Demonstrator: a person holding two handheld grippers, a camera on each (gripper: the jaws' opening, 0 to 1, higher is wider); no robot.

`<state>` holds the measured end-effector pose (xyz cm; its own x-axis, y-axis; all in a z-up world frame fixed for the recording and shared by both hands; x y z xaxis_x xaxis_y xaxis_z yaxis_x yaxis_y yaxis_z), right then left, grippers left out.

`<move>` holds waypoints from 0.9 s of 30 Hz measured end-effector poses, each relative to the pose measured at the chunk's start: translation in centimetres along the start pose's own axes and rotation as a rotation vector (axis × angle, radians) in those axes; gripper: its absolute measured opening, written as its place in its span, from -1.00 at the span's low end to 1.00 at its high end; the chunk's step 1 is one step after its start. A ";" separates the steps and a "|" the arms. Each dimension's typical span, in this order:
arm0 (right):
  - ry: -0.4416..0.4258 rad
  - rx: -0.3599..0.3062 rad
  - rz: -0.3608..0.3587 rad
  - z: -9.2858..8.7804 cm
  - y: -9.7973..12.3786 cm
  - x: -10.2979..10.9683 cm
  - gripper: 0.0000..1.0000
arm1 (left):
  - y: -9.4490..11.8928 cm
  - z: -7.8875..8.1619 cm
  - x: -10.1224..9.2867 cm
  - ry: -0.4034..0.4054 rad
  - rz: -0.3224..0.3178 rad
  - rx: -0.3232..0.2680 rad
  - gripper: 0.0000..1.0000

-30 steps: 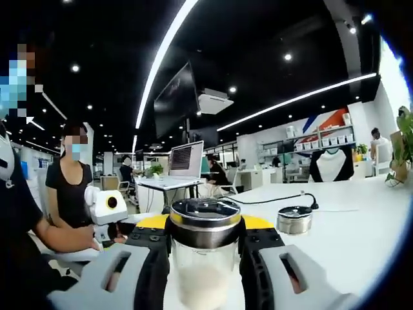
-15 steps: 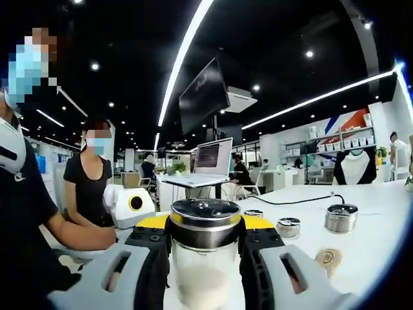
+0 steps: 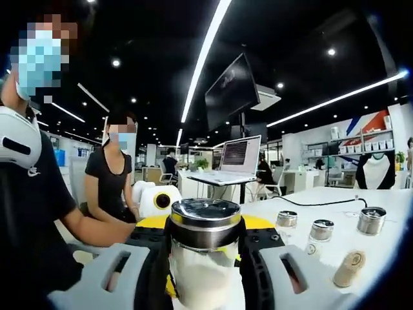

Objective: Rotate the seasoning bottle until the label or dispensing opening points toward the visible target arrow and the bottle remains upright within the marked orientation range

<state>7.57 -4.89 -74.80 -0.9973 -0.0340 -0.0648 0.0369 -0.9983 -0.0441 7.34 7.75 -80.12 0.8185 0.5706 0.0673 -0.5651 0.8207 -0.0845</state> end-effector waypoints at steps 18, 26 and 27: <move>0.102 0.006 -0.493 -2.1 -1.4 -0.2 -0.19 | -1.2 -0.5 -1.0 -0.186 0.479 0.114 -0.19; -0.061 -0.102 -0.354 -1.8 0.0 -0.2 -0.20 | -0.1 -0.1 -0.4 -0.136 0.231 0.035 -0.17; -0.055 -0.115 -0.292 -1.7 0.3 0.0 -0.20 | -0.1 0.0 -0.3 -0.106 0.195 0.037 -0.17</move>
Point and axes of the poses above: the point that each gripper's makers call its tool centre point, and the gripper's own axes: y roughly backward along the fingers, x roughly to its left, z roughly out of its top, the point moved 9 cm from there along y, roughly backward along the fingers, and after that the axes turned 14 degrees about z, right-handed, at the moved point
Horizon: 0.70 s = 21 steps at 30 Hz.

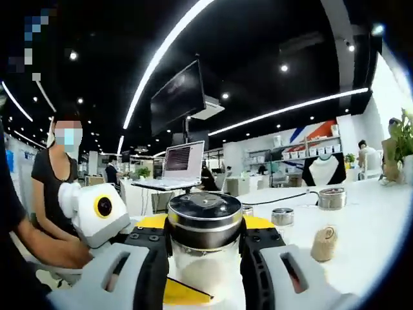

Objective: Rotate the seasoning bottle until the label or dispensing opening points toward the visible target arrow and the bottle remains upright within the marked orientation range

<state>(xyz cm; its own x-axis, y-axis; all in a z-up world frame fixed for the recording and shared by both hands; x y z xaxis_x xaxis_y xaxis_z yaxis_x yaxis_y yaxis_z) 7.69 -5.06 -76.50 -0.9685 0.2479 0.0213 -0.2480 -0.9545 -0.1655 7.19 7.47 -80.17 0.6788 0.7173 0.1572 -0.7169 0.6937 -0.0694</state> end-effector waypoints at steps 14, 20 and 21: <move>0.002 -0.024 -0.127 0.0 -1.2 0.1 -0.21 | -0.3 0.6 0.1 -0.068 0.276 0.032 -0.15; 0.094 -0.012 -0.279 -0.9 -2.6 1.2 -0.21 | -0.2 -0.1 0.2 -0.050 0.335 0.060 -0.15; 0.113 0.020 -0.278 -0.9 -2.7 1.2 -0.22 | -0.1 -0.2 0.3 -0.058 0.332 0.060 -0.15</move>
Point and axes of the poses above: the point that each gripper's makers call its tool centre point, and the gripper's own axes: y roughly backward along the fingers, x roughly to its left, z roughly out of its top, the point moved 9 cm from there along y, roughly backward along the fingers, and after that the axes turned 14 degrees about z, right-handed, at the moved point
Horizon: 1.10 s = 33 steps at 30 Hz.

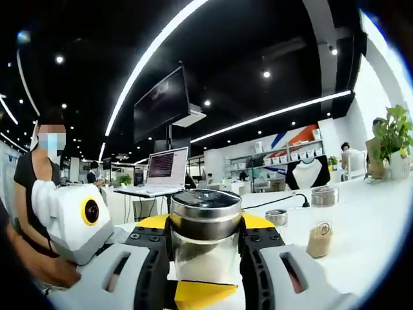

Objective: Rotate the seasoning bottle until the label or dispensing opening points toward the visible target arrow and the bottle remains upright within the marked orientation range

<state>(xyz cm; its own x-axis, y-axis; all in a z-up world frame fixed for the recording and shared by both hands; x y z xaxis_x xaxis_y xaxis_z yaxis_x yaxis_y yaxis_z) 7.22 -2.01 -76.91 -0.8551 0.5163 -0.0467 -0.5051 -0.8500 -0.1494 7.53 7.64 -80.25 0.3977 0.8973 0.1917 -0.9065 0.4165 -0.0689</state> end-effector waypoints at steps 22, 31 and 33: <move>-0.145 -0.091 0.095 0.6 0.4 0.0 -0.16 | 1.1 1.1 -0.7 -0.132 0.007 -0.078 -0.15; -0.125 -0.038 0.154 1.3 0.0 -1.1 -0.17 | 0.8 0.9 0.7 0.002 -0.178 -0.101 -0.15; -0.096 -0.009 0.206 1.4 0.1 -1.3 -0.17 | 0.8 0.6 1.0 0.107 -0.274 -0.074 -0.16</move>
Point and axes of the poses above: the point that each gripper's makers call its tool centre point, and the gripper's own axes: y roughly backward along the fingers, x roughly to its left, z roughly out of its top, the point moved 9 cm from there along y, roughly backward along the fingers, and after that the axes turned 14 degrees about z, right-handed, at the moved point
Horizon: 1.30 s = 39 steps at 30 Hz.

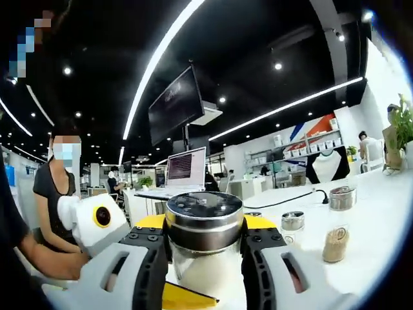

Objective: Rotate the seasoning bottle until the label or dispensing opening points toward the visible target arrow and the bottle remains upright within the marked orientation range

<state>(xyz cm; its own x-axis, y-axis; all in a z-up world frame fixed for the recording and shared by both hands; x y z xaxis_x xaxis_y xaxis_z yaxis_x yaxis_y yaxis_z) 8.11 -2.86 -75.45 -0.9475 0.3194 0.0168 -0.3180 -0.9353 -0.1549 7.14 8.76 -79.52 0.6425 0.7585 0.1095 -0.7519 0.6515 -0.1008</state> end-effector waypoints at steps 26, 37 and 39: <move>0.092 0.036 -0.138 -1.2 -2.8 0.5 -0.20 | 0.5 -1.8 1.1 0.019 0.313 0.032 -0.18; 0.097 0.101 -0.149 -1.7 -3.1 0.5 -0.21 | 0.6 -2.1 1.2 0.000 0.343 0.047 -0.18; 0.078 0.110 -0.148 -1.9 -3.1 0.4 -0.21 | 0.6 -2.3 1.3 0.000 0.347 0.058 -0.18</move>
<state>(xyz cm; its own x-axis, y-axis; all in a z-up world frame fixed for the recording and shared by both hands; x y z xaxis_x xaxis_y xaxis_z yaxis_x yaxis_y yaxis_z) 8.81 0.39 -76.82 -0.8857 0.4619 -0.0459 -0.4599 -0.8867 -0.0479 7.86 10.12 -81.68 0.3470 0.9345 0.0788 -0.9327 0.3527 -0.0758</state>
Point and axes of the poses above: the point that each gripper's makers call its tool centre point, and the gripper's own axes: y roughly backward along the fingers, x roughly to its left, z roughly out of its top, the point moved 9 cm from there along y, roughly backward along the fingers, and after that the axes turned 14 degrees about z, right-handed, at the moved point
